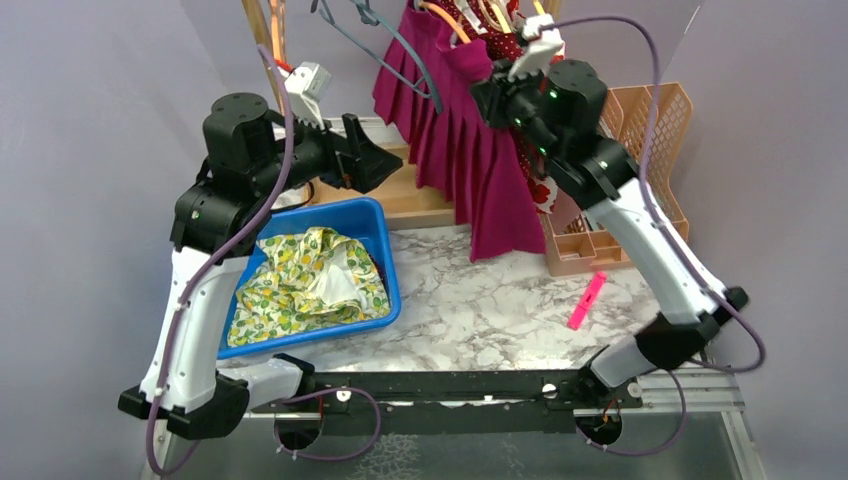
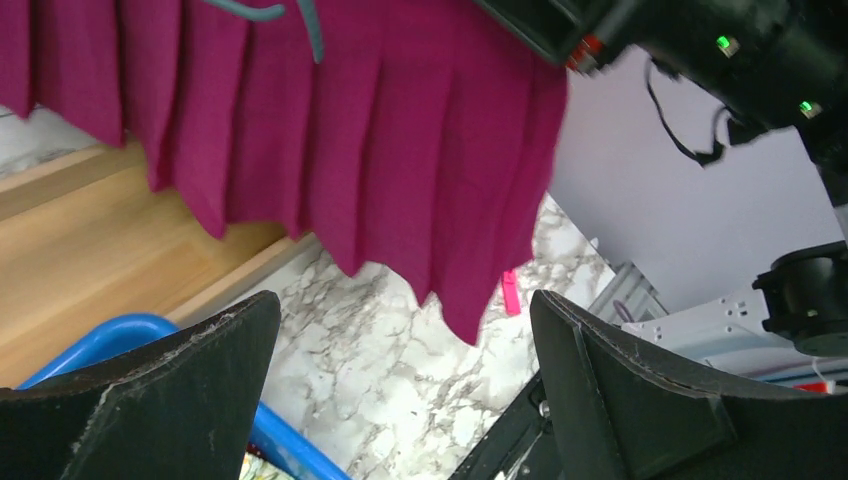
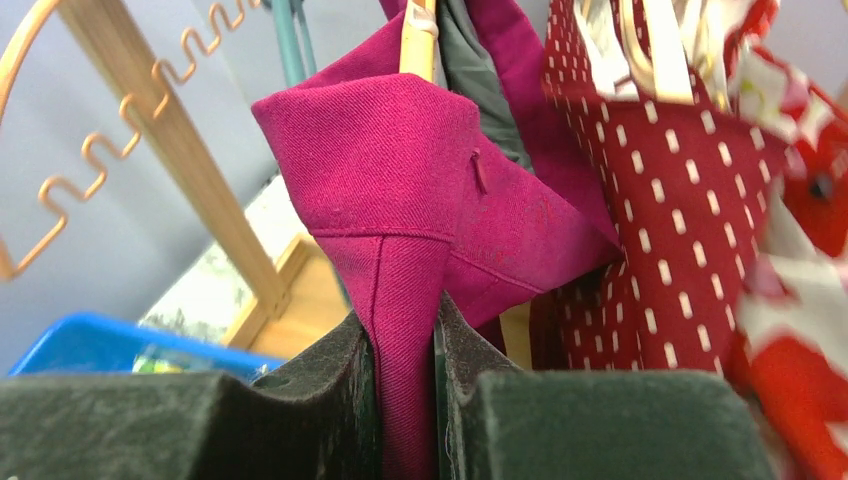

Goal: Remove the skirt from the hanger
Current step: Pick up the hanger from the clothesline, then remove the skirt from the hanger.

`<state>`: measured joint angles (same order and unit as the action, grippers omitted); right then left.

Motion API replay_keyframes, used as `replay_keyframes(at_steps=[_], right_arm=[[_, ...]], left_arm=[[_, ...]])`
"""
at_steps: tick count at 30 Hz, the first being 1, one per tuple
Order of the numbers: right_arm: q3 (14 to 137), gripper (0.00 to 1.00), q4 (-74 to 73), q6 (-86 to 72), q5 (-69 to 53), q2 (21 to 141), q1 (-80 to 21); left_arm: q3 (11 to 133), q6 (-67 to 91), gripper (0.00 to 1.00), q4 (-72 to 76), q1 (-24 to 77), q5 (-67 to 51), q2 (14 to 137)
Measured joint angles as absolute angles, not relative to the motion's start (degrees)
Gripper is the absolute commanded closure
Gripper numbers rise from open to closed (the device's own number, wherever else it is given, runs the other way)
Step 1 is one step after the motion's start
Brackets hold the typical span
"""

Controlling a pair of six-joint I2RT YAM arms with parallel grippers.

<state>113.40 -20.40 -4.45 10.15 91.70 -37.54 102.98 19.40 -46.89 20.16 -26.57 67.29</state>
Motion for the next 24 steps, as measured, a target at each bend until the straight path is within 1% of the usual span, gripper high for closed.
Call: replay_keyframes(at_steps=[3,5,9,11,13,16,20,21,23,24], right_arm=[[103.6,0.99,-21.4,-5.0,8.3,82.7,-37.5],[98.4,0.99,-22.5,-4.9,6.9,77.2,-37.5],[89.6,0.99,-24.4,-3.4,3.0,68.8,-37.5],[86.8,0.99,-26.2,-2.5,0.8,66.3,-37.5],[84.0,0.99,-28.0,-2.3,-0.4,63.9,-37.5],[79.2,0.99,-30.2,-3.0,-0.7,59.2,-37.5],[74.4,0.99,-33.6,-4.5,-2.2,51.9,-37.5],[74.1,0.99,-34.2,-4.5,-2.7,50.8,-37.5],[73.6,0.99,-34.7,-4.6,-4.0,49.0,-37.5],[73.4,0.99,-34.7,-4.5,-4.5,48.5,-37.5]], left_arm=[[103.0,20.8,0.08,-44.3,20.6,-29.5,69.4],[102.8,22.2,0.09,-41.9,22.4,-29.9,70.7],[104.0,23.6,0.10,-36.6,37.1,-24.3,75.1],[105.2,24.4,0.12,-34.6,42.4,-21.1,77.8],[105.5,26.0,0.12,-33.1,43.9,-17.8,79.5],[104.0,28.6,0.09,-30.9,43.8,-12.8,80.1],[100.6,31.2,0.09,-28.4,43.6,-9.5,79.0],[100.6,31.5,0.10,-28.0,43.6,-9.4,79.1],[101.1,32.2,0.15,-27.0,43.6,-9.3,79.7],[101.9,32.4,0.16,-26.9,43.7,-9.3,80.4]])
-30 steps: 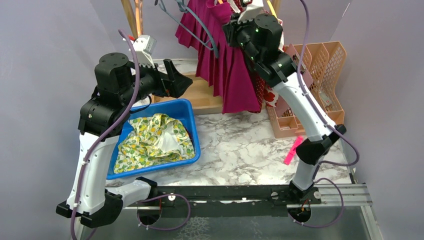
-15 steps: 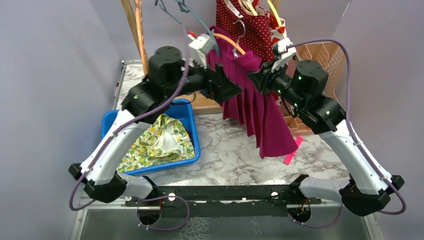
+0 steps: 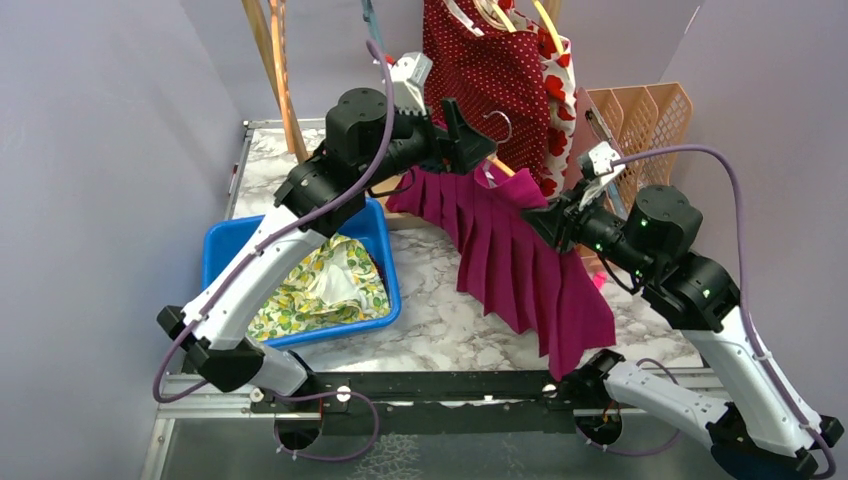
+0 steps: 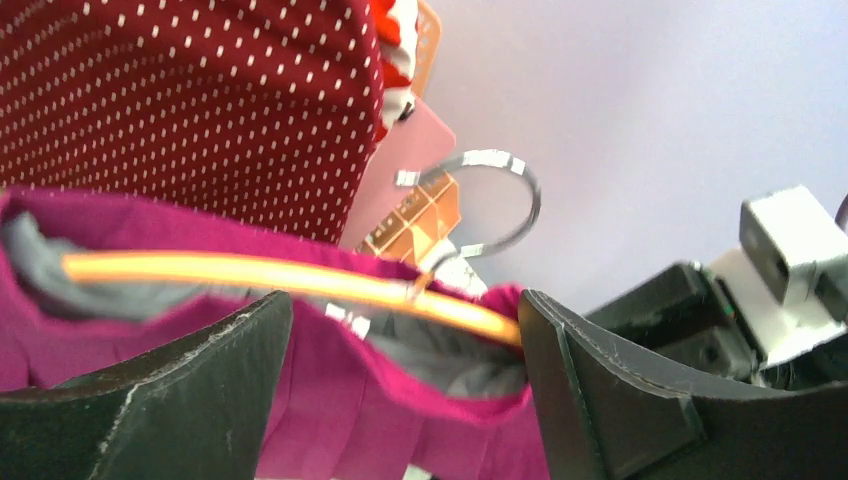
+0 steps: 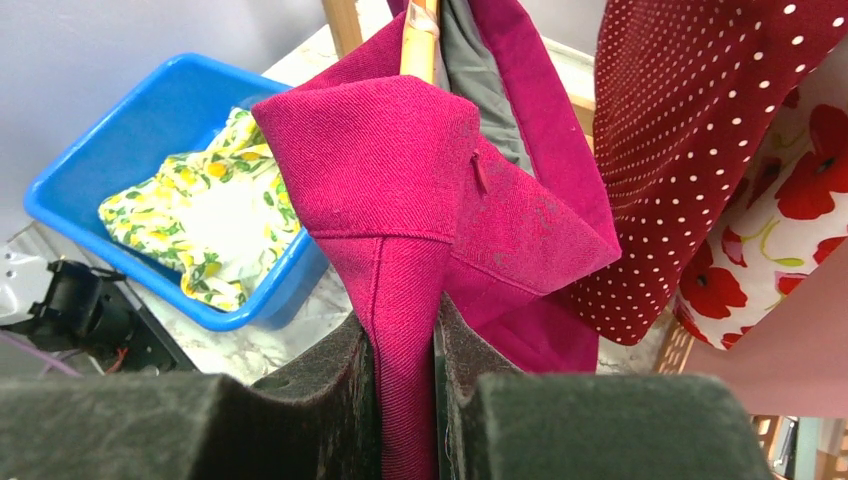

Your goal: Remove the skirt from the hanger

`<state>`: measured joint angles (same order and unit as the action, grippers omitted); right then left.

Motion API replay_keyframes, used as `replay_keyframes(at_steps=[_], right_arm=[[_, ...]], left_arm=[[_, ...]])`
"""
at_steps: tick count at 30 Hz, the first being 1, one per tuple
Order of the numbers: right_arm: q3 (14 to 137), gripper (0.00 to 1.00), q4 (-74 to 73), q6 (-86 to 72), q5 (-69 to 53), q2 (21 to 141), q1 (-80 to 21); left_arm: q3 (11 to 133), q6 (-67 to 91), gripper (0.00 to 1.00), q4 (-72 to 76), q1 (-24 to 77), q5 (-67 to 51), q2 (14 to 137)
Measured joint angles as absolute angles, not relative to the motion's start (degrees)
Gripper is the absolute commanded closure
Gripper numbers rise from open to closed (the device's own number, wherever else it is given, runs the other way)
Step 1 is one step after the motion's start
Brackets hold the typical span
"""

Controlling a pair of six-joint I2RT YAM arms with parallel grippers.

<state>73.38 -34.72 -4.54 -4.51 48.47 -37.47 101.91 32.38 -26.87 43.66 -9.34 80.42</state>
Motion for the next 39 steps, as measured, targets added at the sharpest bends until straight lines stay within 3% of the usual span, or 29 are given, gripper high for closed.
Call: replay_keyframes(at_steps=[5,11,15,25,33,37,38,39], right_arm=[[72.9,0.99,-35.6,-4.5,-6.6,48.0,-37.5],[72.9,0.99,-37.0,-5.2,-5.3,48.1,-37.5],[72.9,0.99,-37.2,-6.0,-3.4,46.5,-37.5],[72.9,0.99,-37.0,-6.4,-4.1,47.4,-37.4],[72.9,0.99,-36.8,-7.3,-7.0,48.4,-37.4],[73.0,0.99,-36.5,-8.4,-8.3,48.4,-37.4],[73.2,0.97,-36.5,-9.0,-8.4,48.3,-37.3],[73.8,0.91,-36.8,-9.6,-8.6,48.4,-37.2]], left_arm=[[107.6,33.0,0.26,-25.0,44.7,-9.2,85.6],[105.3,33.9,0.09,-24.6,46.2,-6.2,85.8],[101.8,33.9,0.09,-26.2,46.2,-4.0,82.8],[108.3,32.9,0.16,-22.9,48.7,-7.0,87.3],[109.0,30.4,0.46,-22.4,50.0,-7.4,91.9],[110.5,28.8,0.86,-22.9,49.9,-6.4,93.4],[111.2,27.8,1.00,-23.1,49.7,-6.2,93.7],[111.4,25.1,1.00,-23.4,49.7,-6.2,93.8]])
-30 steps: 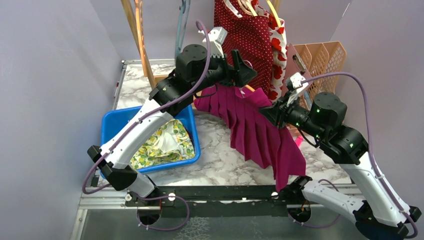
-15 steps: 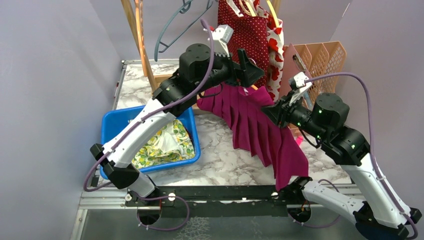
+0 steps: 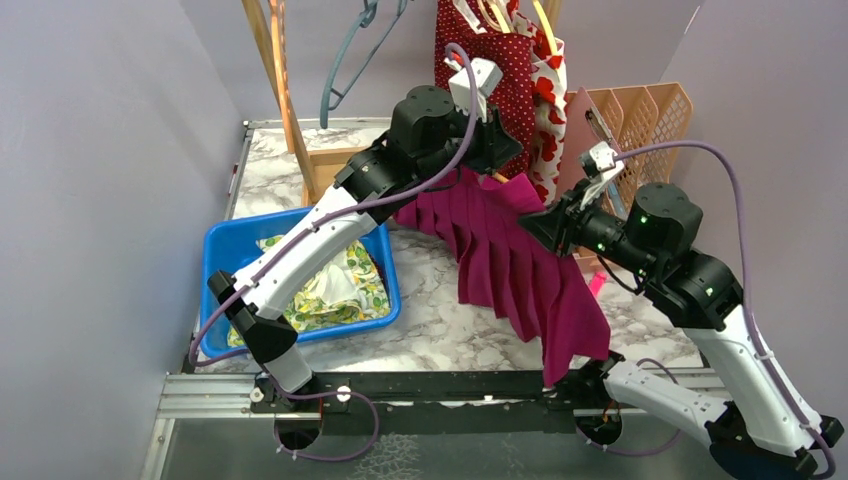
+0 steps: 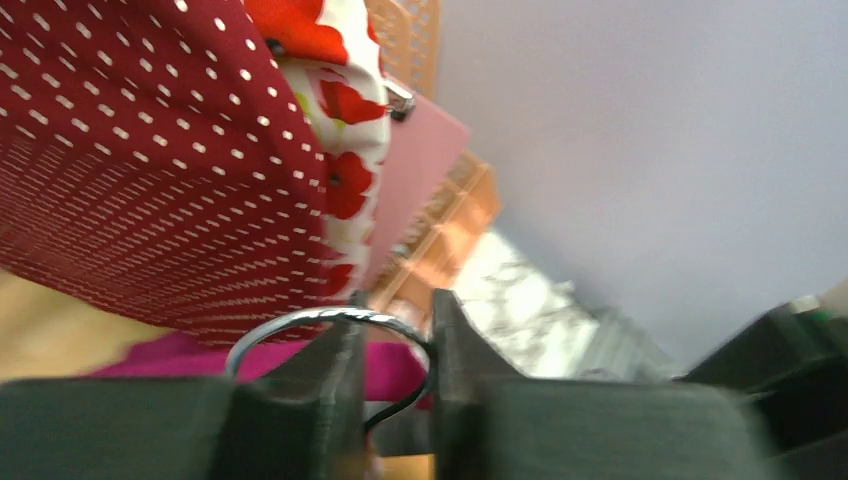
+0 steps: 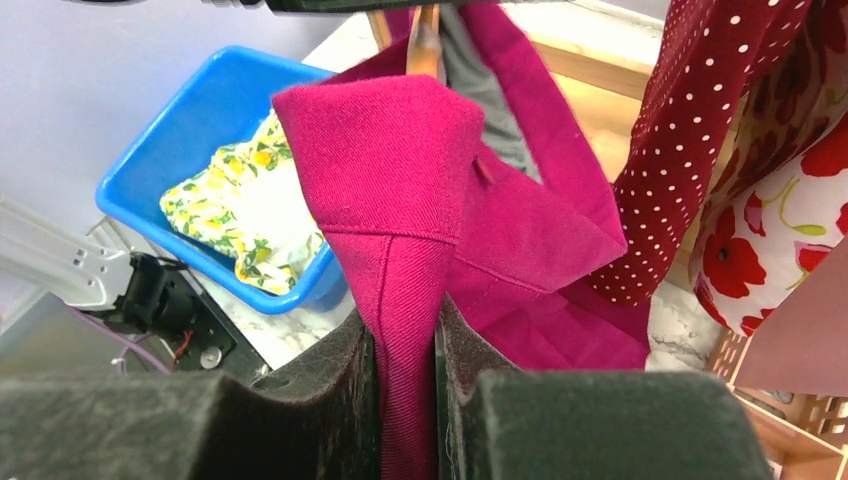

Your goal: Remove the skirt from the hanger

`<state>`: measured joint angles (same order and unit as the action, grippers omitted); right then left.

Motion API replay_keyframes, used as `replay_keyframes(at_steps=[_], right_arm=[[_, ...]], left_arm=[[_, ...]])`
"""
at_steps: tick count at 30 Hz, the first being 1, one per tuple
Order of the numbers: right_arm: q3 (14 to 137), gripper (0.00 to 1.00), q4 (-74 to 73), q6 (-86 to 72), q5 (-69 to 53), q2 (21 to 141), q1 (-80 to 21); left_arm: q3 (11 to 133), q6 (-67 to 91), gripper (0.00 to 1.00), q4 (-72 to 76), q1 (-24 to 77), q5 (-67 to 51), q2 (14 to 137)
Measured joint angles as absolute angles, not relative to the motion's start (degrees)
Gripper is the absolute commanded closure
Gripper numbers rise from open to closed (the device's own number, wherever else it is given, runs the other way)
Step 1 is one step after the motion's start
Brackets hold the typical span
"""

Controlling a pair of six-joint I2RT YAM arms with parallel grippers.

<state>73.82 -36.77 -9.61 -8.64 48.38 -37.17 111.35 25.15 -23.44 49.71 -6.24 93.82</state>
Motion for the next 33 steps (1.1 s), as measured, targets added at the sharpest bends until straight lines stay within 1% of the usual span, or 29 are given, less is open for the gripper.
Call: replay_keyframes(at_steps=[4,7,10,13,18,19,23,24,26,30,33], right_arm=[[76.7,0.55,-40.3,-11.9,-9.0,48.8,-36.9],[81.2,0.34,-42.2,-14.0,-9.0,49.8,-36.7],[85.8,0.20,-44.4,-15.1,-9.4,50.6,-36.8],[91.2,0.14,-45.8,-15.5,-9.9,51.5,-37.1],[98.6,0.13,-47.9,-16.1,-7.9,52.4,-37.2],[99.1,0.14,-48.2,-16.5,-7.2,52.3,-37.2],[99.4,0.41,-50.5,-21.1,-3.2,52.2,-37.2],[99.4,0.43,-51.3,-22.5,-1.9,52.4,-37.2],[99.4,0.45,-53.0,-25.3,0.7,52.9,-37.2],[99.7,0.53,-55.7,-28.0,3.4,54.6,-37.2],[100.0,0.64,-56.5,-28.4,2.8,56.1,-37.2]], left_arm=[[112.1,17.1,1.00,-26.5,49.6,-7.0,94.3],[110.9,15.6,1.00,-27.0,49.1,-9.9,94.3],[108.1,17.3,1.00,-22.6,48.4,-13.7,93.5],[104.2,19.6,1.00,-18.2,47.2,-17.3,91.7],[101.5,21.7,1.00,-12.0,44.2,-23.0,90.4],[100.9,22.1,1.00,-10.5,43.6,-24.3,90.2],[97.8,24.4,1.00,-3.2,41.5,-30.9,89.7],[97.6,24.7,1.00,-2.2,41.2,-32.6,89.8],[97.6,25.0,1.00,-0.5,41.0,-35.7,89.8],[97.6,24.4,1.00,2.8,41.0,-40.8,89.8],[97.6,23.1,1.00,3.5,41.1,-42.3,89.8]])
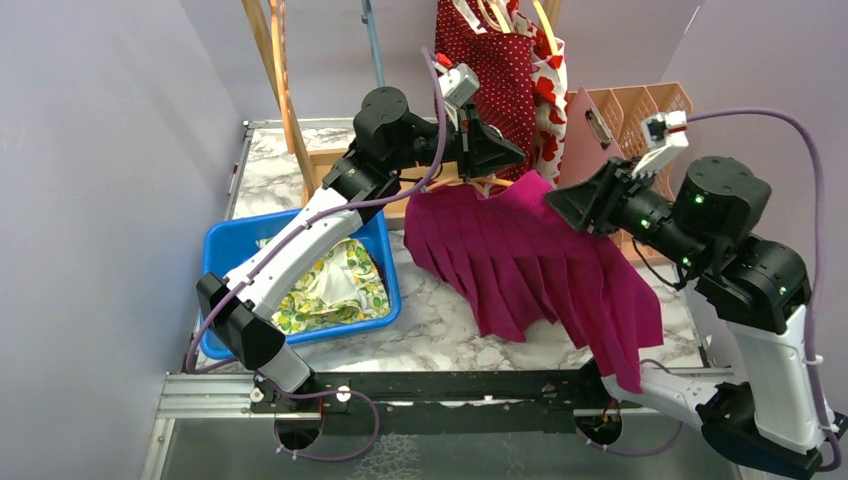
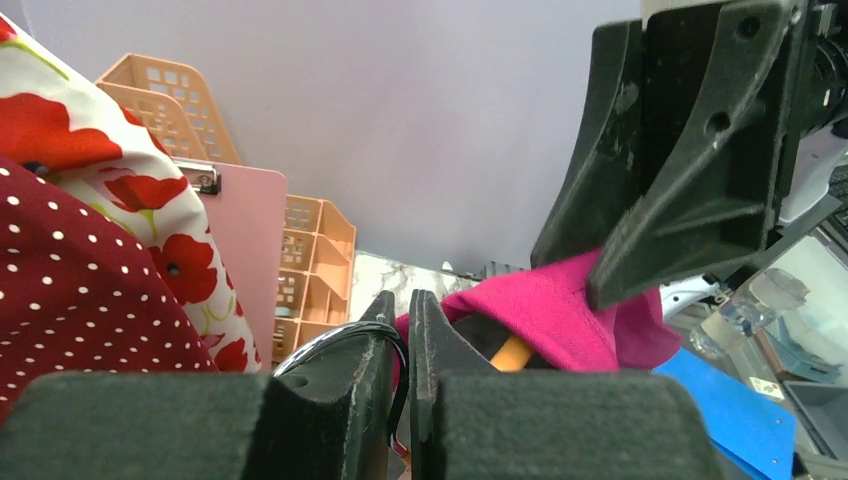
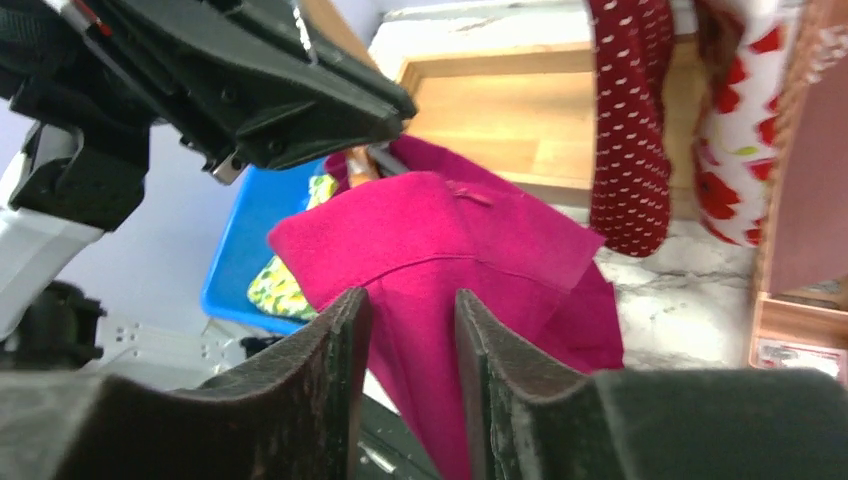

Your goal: Remove the skirt from the hanger

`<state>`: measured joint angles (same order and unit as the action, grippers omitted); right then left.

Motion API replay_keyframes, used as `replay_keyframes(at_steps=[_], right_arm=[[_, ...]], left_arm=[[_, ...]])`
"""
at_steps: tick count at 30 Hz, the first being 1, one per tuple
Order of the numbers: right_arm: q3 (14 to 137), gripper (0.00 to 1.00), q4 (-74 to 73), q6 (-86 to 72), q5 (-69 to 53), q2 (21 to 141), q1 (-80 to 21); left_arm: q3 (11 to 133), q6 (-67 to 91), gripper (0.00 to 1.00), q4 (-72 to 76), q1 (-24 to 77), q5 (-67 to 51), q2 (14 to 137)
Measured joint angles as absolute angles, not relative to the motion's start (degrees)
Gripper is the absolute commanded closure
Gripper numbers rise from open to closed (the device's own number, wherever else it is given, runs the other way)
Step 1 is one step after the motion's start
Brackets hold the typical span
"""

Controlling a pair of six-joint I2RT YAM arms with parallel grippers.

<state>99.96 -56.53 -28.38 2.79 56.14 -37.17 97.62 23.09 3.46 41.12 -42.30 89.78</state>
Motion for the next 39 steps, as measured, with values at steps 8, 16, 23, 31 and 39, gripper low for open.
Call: replay_keyframes(at_steps=[8,16,23,31,39], right_arm=[[84.5,0.72,-44.3,-26.2,-18.8,53.6,-36.8],[77.9,0.66,-34.0,-28.4,-27.1,53.2,-35.0],[78.5,0.20,-24.0,-32.8,-33.2,58.0,-35.3],[79.5,0.01,-23.4,-29.5,-44.7,57.4,-37.2],[84.7,0.25,-38.4,-23.9,-36.3,55.0,-37.6]], left_arm=[[99.1,23.5,1.00,3.5,41.6,-37.3,90.7],[104.2,25.7,1.00,0.6,42.2,-34.6,94.2],[103.0,26.6,1.00,0.9,42.1,-26.6,92.3],[100.6,30.5,1.00,11.7,44.7,-35.4,92.8],[101.3,34.6,1.00,16.7,44.8,-41.5,93.8]])
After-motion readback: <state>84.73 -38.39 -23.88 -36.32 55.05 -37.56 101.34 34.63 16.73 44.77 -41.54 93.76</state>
